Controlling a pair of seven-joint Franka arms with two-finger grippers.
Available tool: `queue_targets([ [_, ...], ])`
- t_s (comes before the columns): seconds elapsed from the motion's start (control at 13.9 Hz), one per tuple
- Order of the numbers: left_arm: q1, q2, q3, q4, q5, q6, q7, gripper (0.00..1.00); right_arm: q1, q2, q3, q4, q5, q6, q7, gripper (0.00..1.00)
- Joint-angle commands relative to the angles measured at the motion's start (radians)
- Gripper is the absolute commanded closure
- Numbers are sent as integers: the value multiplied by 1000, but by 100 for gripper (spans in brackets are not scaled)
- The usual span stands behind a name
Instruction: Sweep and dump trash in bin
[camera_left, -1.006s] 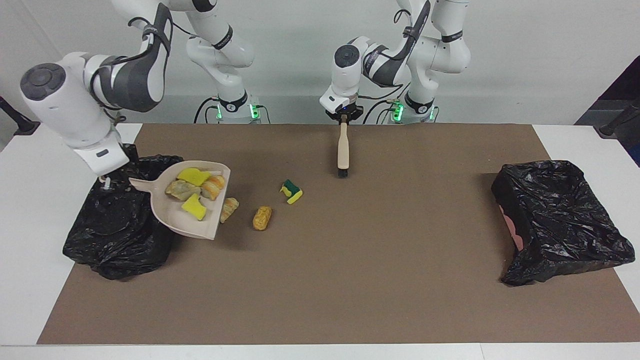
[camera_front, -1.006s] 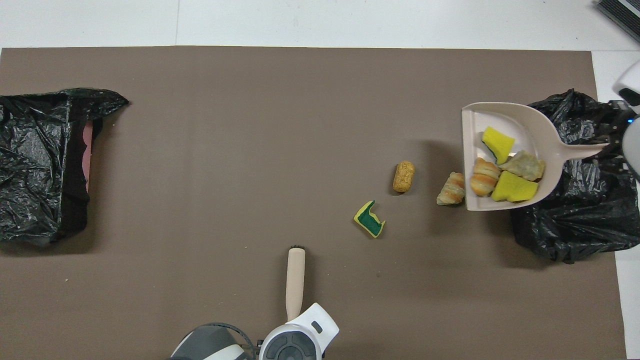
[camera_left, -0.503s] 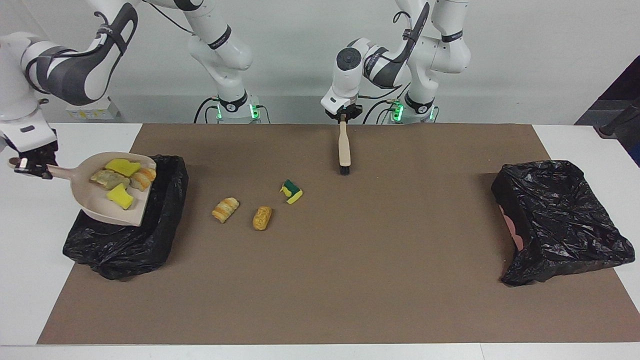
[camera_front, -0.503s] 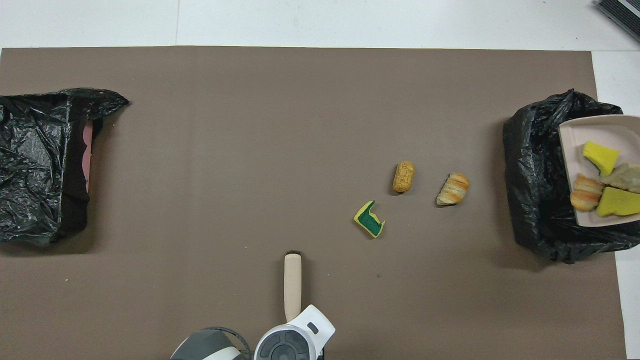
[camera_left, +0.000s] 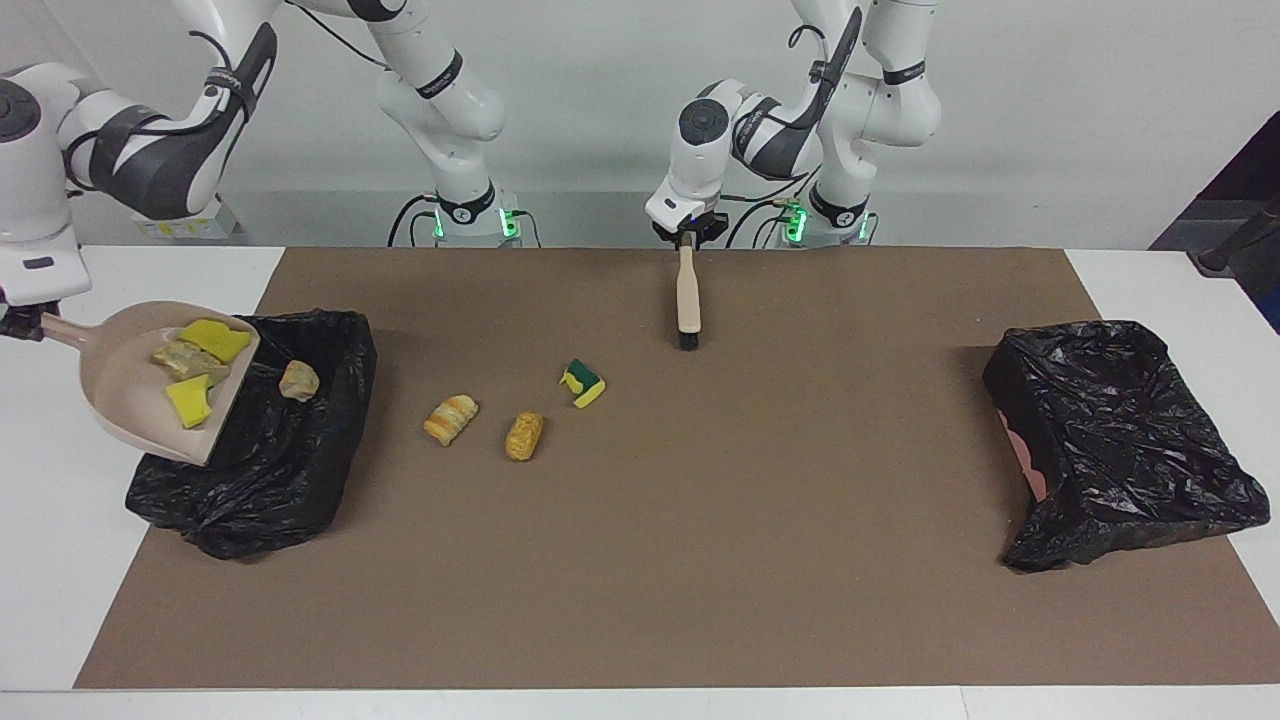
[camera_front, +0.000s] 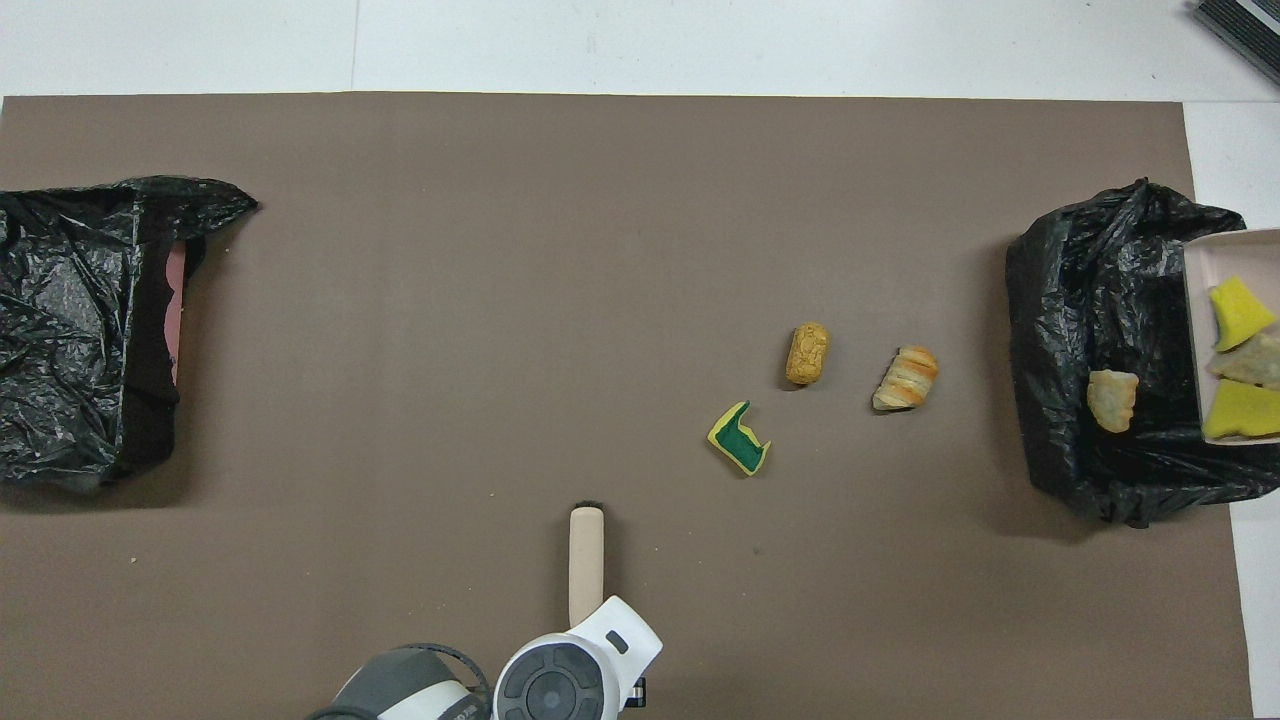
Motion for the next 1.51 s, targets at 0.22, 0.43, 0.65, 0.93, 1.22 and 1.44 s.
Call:
queue_targets([
  [0.22,15,82,199,198,125,-10,113,0,83,-26,7,-15,-233,-115,161,100],
  [0.43,17,80,348,270,310,-13,211,0,105,-55,14,-14,-267,-127,166,100],
  [0.65,35,82,475,388,365,-84,404,0,105,-116,20,-12,-151,-171,217,100],
  [0.93,180,97,484,584,407,-212,613,0,104,-144,20,-20,100,-244,234,100],
  [1.22,230,126,537,831,404,-389,716,0,108,-221,20,-141,303,-244,437,100],
  [1.44,230,218,577,1029,396,-573,750,0,183,-230,20,-168,370,-277,788,100],
])
